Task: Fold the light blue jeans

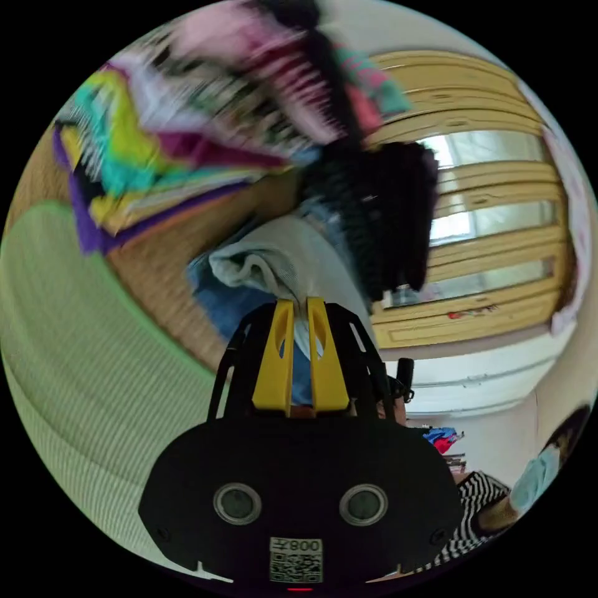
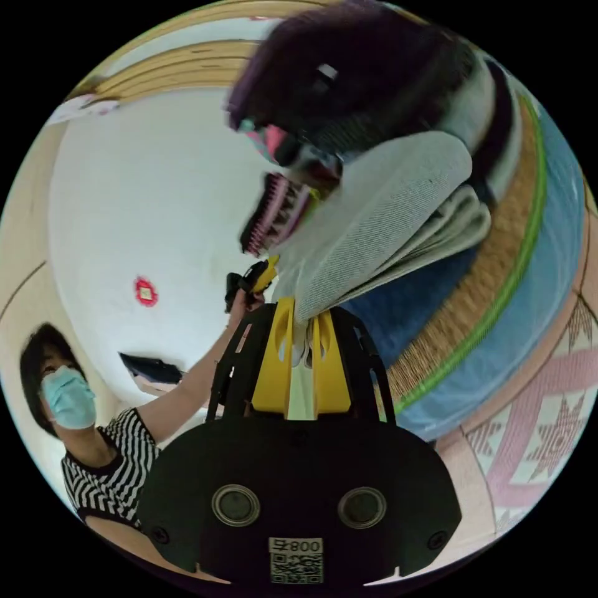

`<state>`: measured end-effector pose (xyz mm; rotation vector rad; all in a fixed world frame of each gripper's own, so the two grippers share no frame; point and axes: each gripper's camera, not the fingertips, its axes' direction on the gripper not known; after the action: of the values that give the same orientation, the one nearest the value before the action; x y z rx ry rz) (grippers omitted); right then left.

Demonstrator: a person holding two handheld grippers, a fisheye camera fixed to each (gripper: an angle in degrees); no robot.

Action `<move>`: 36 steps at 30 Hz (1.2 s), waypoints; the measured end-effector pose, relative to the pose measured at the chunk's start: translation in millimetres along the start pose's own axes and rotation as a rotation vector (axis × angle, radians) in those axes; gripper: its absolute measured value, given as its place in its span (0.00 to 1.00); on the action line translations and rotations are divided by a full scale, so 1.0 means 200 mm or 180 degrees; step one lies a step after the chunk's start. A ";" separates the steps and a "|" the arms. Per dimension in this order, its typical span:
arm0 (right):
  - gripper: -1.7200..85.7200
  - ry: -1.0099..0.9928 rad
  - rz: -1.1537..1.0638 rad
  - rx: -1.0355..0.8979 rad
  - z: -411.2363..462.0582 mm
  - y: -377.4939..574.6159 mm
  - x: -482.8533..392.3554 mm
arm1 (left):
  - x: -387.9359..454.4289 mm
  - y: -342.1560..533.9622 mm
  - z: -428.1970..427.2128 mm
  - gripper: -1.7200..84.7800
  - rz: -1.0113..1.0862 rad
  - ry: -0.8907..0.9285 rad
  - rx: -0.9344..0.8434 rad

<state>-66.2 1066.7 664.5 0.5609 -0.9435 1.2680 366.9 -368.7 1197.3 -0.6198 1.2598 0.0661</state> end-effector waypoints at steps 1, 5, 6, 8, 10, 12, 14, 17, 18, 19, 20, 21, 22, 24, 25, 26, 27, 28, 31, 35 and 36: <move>0.06 0.0022 0.0077 -0.0044 0.04 0.03 0.06 | -0.08 0.02 0.00 0.06 -0.0092 0.0232 0.0168; 0.08 -0.0284 0.0107 0.0144 0.03 0.13 0.21 | -0.18 0.00 -0.04 0.06 -0.0004 0.0375 0.0285; 0.08 -0.0190 0.0062 0.0142 0.02 0.14 0.21 | -0.19 0.00 -0.04 0.06 0.0025 0.0372 0.0286; 0.08 -0.0118 0.0037 0.0139 0.02 0.16 0.21 | -0.21 0.00 -0.07 0.06 0.0119 0.0517 0.0357; 0.07 -0.0160 0.0021 0.0151 0.00 0.16 0.23 | -0.23 0.00 -0.09 0.05 0.0162 0.0614 0.0417; 0.07 -0.0305 -0.0021 0.0189 -0.04 0.15 0.26 | -0.23 0.01 -0.11 0.05 0.0231 0.0715 0.0493; 0.07 -0.0342 -0.0086 0.0192 -0.07 0.14 0.27 | -0.23 0.04 -0.15 0.04 0.0326 0.0802 0.0612; 0.07 -0.0371 -0.0051 0.0120 -0.07 0.14 0.36 | -0.29 0.12 -0.19 0.04 0.0333 0.0868 0.0808; 0.07 -0.0378 0.0014 0.0078 -0.05 0.15 0.42 | -0.32 0.13 -0.18 0.04 0.0265 0.0844 0.0817; 0.07 -0.0402 0.0042 0.0081 -0.04 0.15 0.45 | -0.39 0.14 -0.17 0.04 0.0083 0.0856 0.0785; 0.07 -0.0547 0.0104 0.0120 -0.03 0.16 0.52 | -0.44 0.15 -0.16 0.04 -0.0037 0.0911 0.0784; 0.07 -0.0694 0.0167 0.0162 -0.03 0.16 0.57 | -0.47 0.16 -0.15 0.04 -0.0096 0.0922 0.0809; 0.07 -0.0732 0.0175 0.0179 -0.03 0.16 0.58 | -0.49 0.17 -0.15 0.04 -0.0135 0.0973 0.0837; 0.07 -0.0685 0.0148 0.0163 -0.03 0.14 0.60 | -0.49 0.18 -0.16 0.05 -0.0069 0.0977 0.0863; 0.07 -0.0689 0.0146 0.0151 -0.03 0.14 0.61 | -0.49 0.19 -0.18 0.06 -0.0037 0.0900 0.0892; 0.08 -0.0704 0.0144 0.0125 -0.02 0.12 0.63 | -0.50 0.21 -0.21 0.07 -0.0049 0.0813 0.0955; 0.08 -0.0708 0.0145 0.0107 -0.01 0.10 0.65 | -0.51 0.22 -0.23 0.08 -0.0068 0.0800 0.1008; 0.08 -0.0708 0.0142 0.0101 -0.01 0.09 0.66 | -0.54 0.24 -0.26 0.10 -0.0109 0.0821 0.1131; 0.08 -0.0751 0.0164 0.0109 0.01 0.06 0.70 | -0.62 0.25 -0.29 0.14 -0.0405 0.0850 0.1269; 0.08 -0.0768 0.0181 0.0112 0.05 -0.01 0.74 | -0.66 0.21 -0.27 0.10 -0.0509 0.1173 0.1139; 0.08 -0.0743 0.0169 0.0101 0.06 -0.04 0.74 | -0.65 0.21 -0.27 0.08 -0.0519 0.1169 0.1142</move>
<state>-60.1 1135.6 795.1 0.7241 -1.1399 1.2853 261.4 -322.5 1288.9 -0.4297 1.5230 -0.4183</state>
